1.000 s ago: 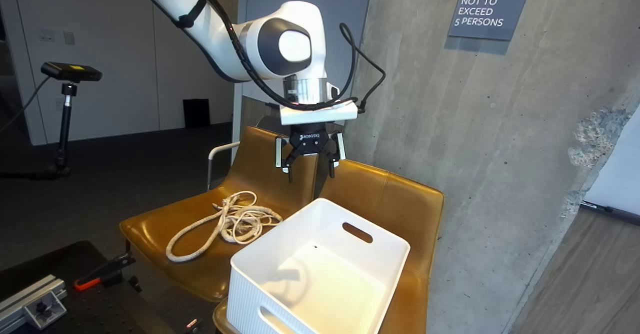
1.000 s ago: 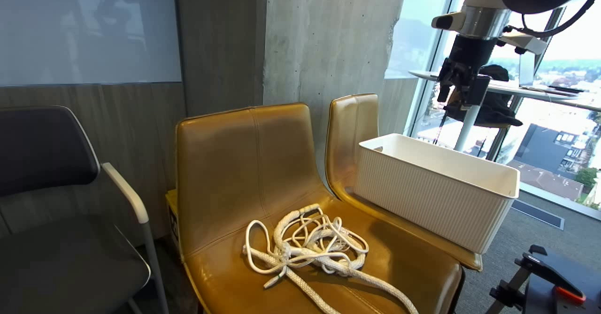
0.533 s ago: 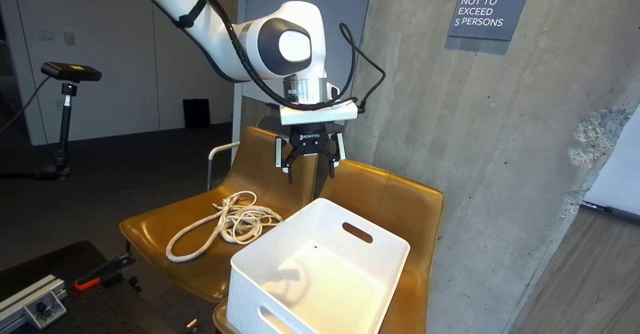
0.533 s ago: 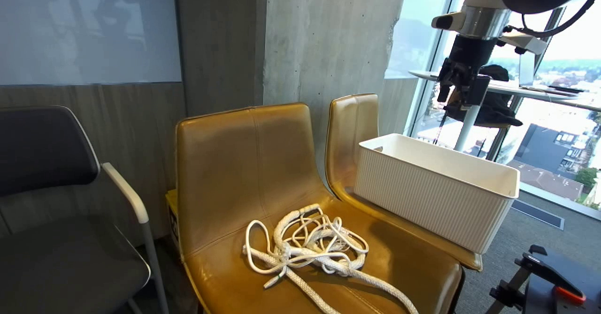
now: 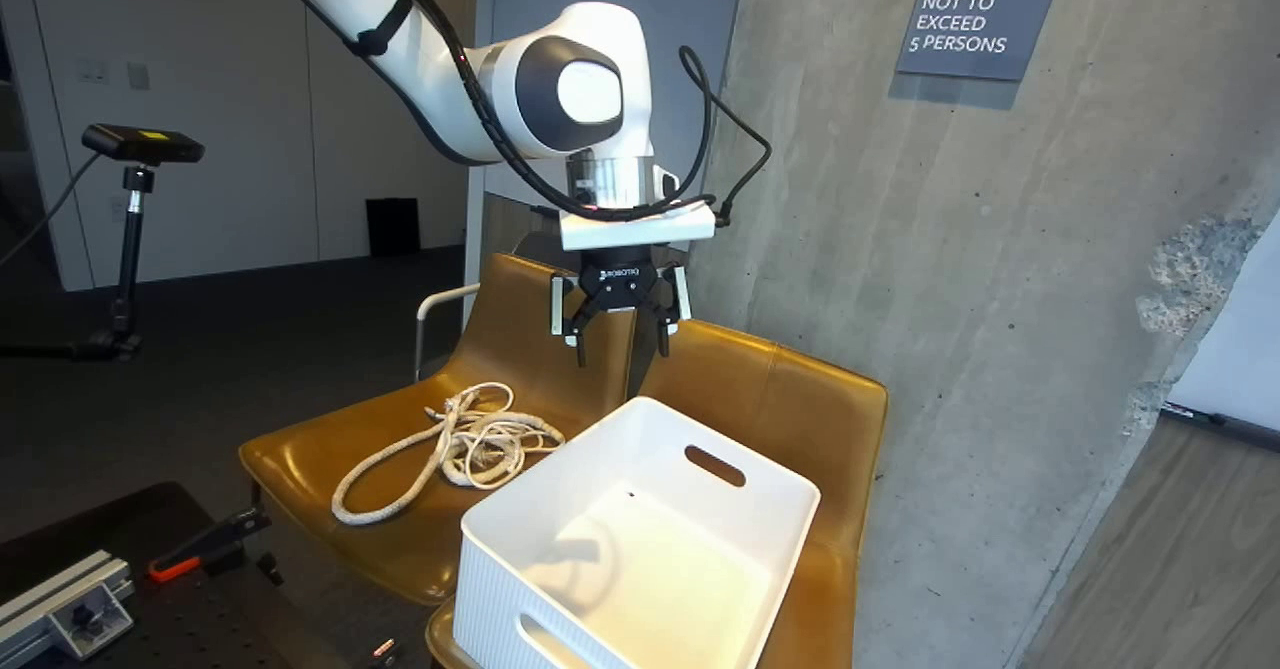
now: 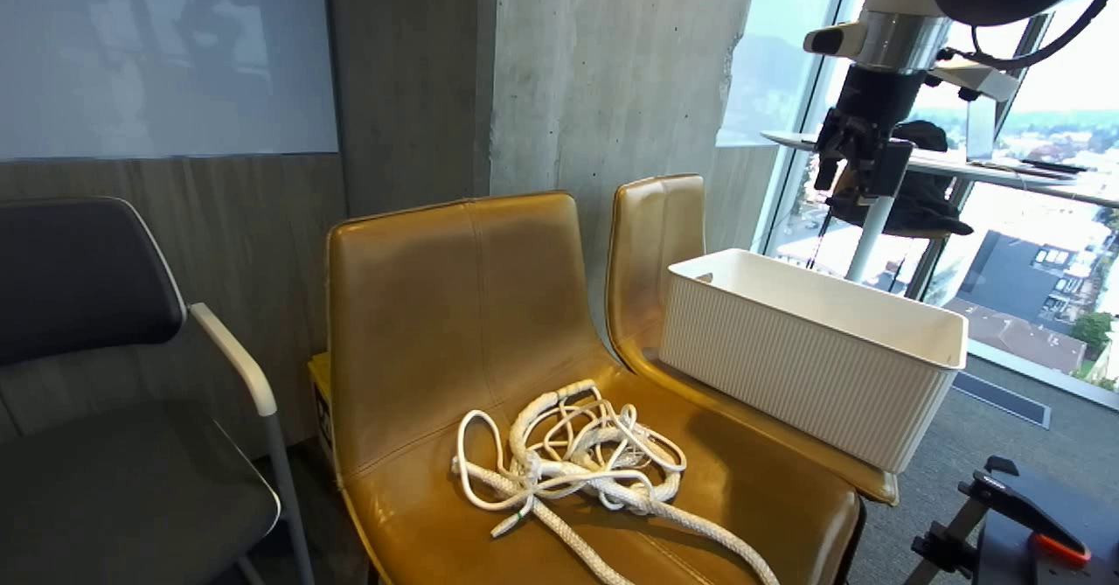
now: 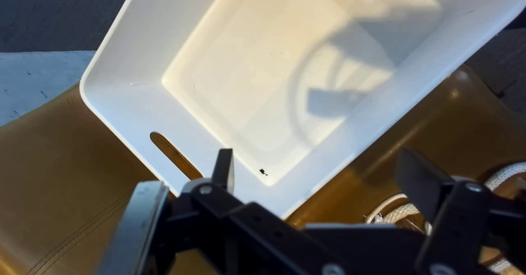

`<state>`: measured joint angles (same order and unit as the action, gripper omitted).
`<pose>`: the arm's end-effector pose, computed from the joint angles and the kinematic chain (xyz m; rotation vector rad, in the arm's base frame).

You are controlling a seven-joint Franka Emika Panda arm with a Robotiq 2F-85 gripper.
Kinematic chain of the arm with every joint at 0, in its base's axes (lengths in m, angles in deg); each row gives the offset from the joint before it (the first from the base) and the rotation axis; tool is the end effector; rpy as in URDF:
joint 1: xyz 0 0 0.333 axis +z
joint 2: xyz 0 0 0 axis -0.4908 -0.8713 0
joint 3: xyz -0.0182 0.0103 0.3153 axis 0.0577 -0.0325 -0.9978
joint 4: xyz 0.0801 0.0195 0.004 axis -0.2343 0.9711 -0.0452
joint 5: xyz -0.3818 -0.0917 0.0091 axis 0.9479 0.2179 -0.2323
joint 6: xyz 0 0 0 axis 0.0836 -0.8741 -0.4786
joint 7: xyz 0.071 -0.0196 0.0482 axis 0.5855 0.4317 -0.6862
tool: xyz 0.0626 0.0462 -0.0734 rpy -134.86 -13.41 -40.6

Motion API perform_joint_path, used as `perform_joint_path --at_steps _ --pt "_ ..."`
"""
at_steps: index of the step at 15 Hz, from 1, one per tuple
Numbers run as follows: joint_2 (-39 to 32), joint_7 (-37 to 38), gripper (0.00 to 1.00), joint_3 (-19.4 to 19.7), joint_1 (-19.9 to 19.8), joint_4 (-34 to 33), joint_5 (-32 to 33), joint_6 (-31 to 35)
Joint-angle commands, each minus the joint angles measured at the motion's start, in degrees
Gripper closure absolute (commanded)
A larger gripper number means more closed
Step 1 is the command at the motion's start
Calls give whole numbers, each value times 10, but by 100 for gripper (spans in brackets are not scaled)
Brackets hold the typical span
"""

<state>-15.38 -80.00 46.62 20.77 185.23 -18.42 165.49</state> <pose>0.5961 -0.1341 0.3902 2.6794 1.1311 -0.0160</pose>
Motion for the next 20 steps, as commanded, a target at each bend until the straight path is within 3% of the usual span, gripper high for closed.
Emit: perform_joint_path --at_steps 1,5,10,16,20 --pt "0 -1 0 2 2 -1 -1 -1" --pt "10 -35 0 -2 4 5 12 9" --pt "8 -39 0 -32 37 9 0 41" --pt "-59 -4 0 -90 96 -61 -45 29" --pt "-144 2 0 -117 123 -127 -46 45"
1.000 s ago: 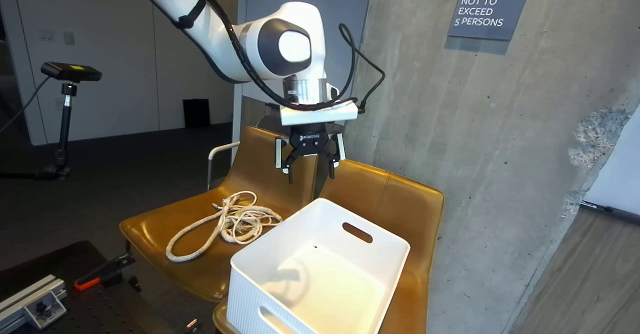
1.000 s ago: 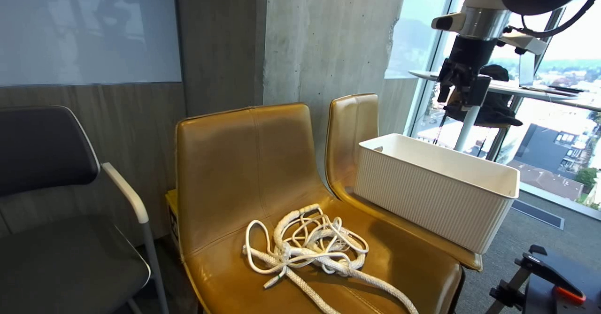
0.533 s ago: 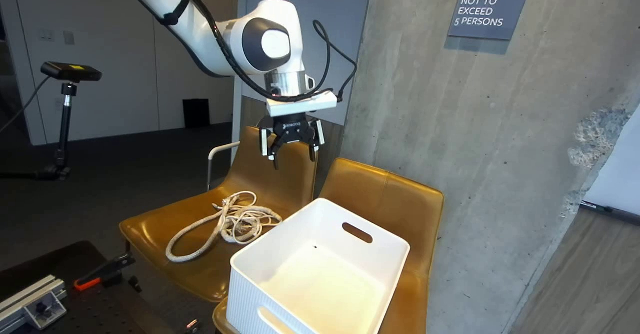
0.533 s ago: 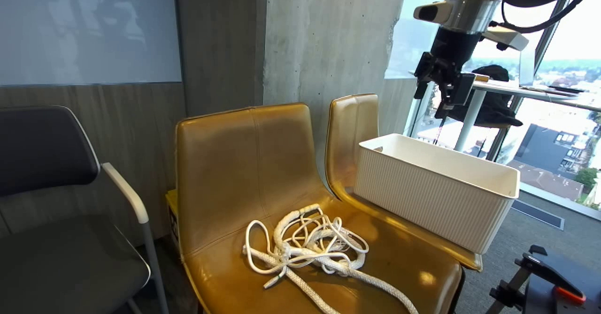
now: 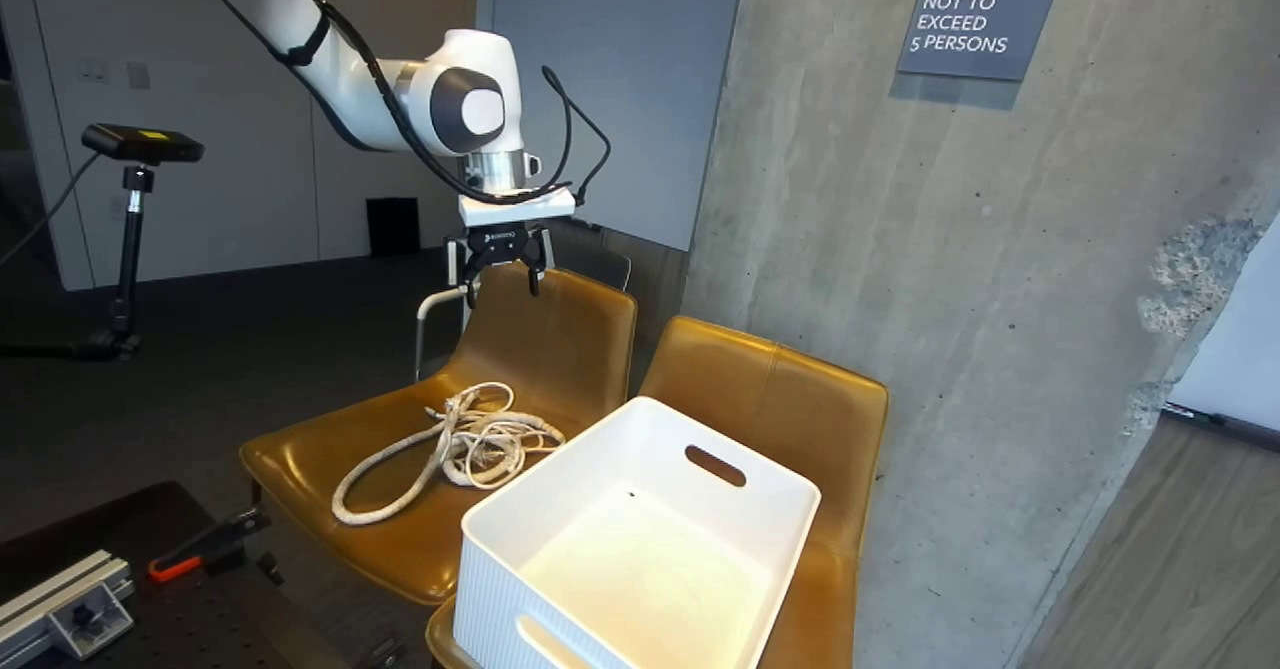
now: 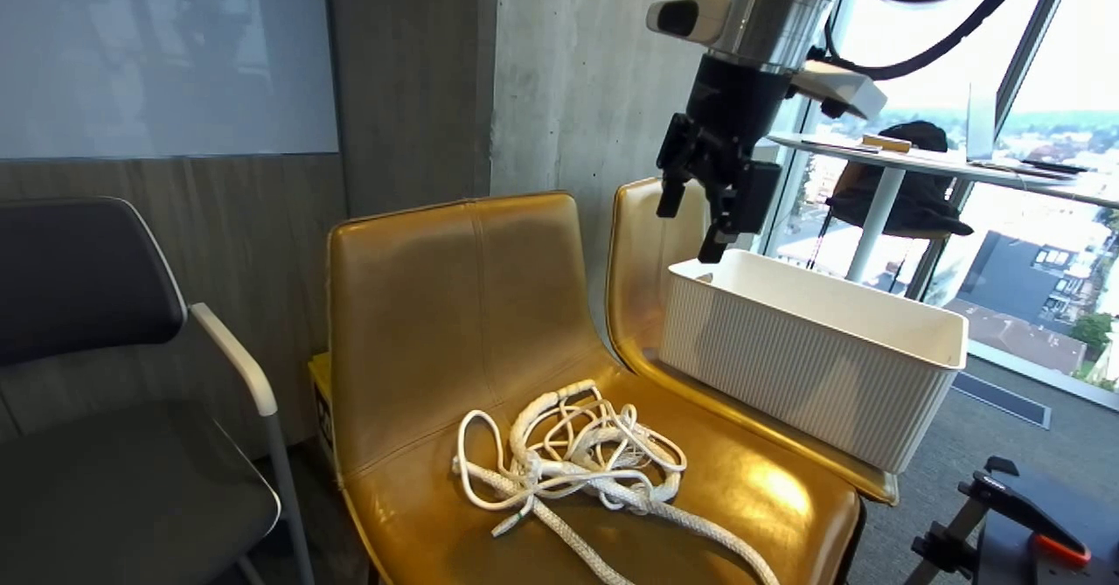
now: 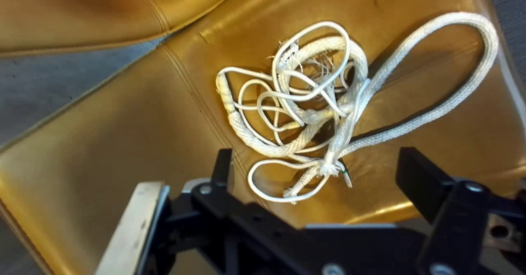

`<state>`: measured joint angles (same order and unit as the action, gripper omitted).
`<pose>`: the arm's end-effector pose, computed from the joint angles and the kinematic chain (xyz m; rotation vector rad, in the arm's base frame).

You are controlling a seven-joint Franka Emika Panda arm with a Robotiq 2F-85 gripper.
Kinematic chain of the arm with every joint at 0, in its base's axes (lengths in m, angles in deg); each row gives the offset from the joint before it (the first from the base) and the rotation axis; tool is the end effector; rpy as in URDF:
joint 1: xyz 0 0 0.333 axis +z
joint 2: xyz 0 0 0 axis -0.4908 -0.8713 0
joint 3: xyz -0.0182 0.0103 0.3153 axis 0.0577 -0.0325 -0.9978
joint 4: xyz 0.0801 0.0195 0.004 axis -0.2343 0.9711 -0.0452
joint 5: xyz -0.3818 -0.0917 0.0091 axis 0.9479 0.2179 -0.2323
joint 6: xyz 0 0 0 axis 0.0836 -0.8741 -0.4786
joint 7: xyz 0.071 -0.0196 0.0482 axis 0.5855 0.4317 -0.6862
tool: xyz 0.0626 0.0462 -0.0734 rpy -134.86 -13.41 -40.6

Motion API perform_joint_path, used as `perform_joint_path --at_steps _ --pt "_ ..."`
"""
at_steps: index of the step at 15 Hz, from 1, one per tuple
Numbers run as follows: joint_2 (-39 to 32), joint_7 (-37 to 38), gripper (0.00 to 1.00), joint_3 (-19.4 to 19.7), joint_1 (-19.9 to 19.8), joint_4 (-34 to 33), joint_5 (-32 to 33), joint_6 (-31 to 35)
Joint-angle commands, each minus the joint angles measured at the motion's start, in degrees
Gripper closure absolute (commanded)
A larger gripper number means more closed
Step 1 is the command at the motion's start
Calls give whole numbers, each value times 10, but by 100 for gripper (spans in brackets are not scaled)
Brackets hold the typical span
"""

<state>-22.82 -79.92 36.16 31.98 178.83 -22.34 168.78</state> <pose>0.6411 0.0978 0.3669 2.5298 1.6010 0.1681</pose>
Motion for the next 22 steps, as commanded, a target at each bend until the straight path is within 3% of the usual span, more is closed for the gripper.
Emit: perform_joint_path --at_steps 1,13,22 --pt "-94 -1 0 -15 14 -81 -4 12" --pt "-315 6 0 -15 38 -235 14 5" --pt "-385 13 0 -10 36 -234 12 -6"
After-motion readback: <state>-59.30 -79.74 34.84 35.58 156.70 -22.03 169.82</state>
